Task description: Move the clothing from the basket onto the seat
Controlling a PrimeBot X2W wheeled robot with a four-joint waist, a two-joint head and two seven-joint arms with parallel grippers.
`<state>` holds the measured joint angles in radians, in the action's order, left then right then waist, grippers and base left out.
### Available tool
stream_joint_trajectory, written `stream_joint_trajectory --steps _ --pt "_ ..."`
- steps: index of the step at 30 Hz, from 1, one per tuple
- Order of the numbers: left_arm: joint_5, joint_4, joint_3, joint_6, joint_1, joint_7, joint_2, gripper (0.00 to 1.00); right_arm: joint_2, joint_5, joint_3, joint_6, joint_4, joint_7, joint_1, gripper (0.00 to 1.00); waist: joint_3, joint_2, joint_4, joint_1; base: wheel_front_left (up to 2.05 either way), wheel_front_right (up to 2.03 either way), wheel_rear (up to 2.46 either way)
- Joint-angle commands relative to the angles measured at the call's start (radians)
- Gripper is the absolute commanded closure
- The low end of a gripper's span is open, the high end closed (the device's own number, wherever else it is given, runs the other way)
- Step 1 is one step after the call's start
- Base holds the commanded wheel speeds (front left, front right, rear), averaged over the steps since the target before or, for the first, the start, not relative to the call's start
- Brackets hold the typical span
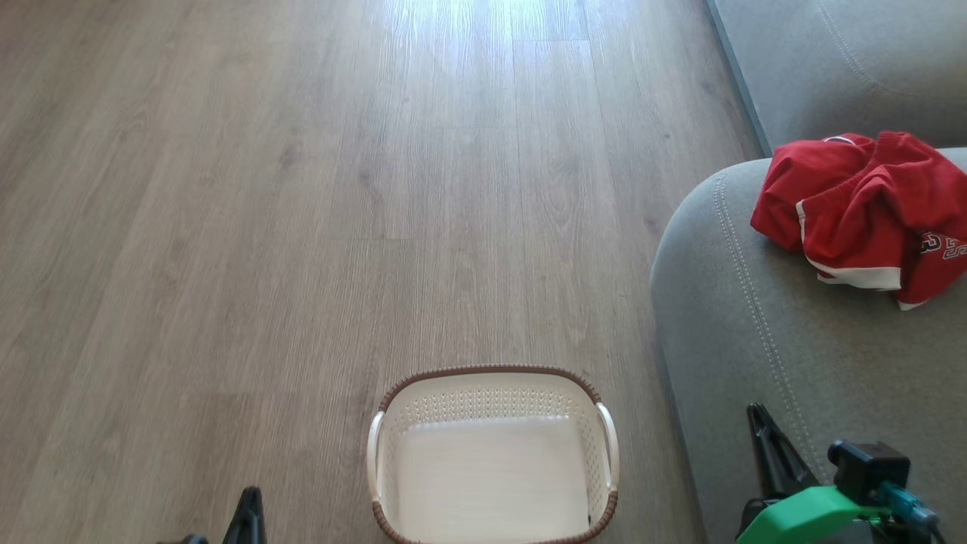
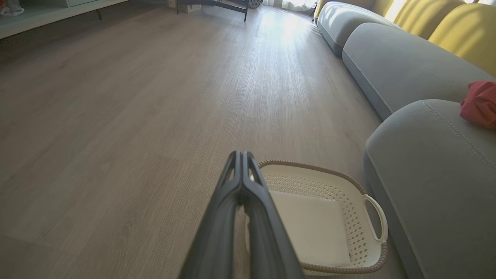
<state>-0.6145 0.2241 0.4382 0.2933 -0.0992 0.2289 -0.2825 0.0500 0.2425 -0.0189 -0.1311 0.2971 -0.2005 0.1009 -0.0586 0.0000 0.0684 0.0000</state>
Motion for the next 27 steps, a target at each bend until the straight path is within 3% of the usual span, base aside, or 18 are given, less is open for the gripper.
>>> stream_joint_trajectory --steps 1,27 --pt "-0.017 -0.03 -0.024 -0.007 0.034 -0.004 -0.004 1.0 0.0 0.027 -0.006 0.0 -0.033 0.006 -0.043 1.0 0.0 0.0 -0.001 0.0 0.0 0.0 0.0" --pt "-0.238 -0.037 -0.137 -0.082 0.072 -0.075 0.045 1.0 0.001 0.325 -0.025 0.0 -0.035 0.073 -0.084 1.0 0.013 0.0 -0.016 0.0 0.0 0.0 0.0"
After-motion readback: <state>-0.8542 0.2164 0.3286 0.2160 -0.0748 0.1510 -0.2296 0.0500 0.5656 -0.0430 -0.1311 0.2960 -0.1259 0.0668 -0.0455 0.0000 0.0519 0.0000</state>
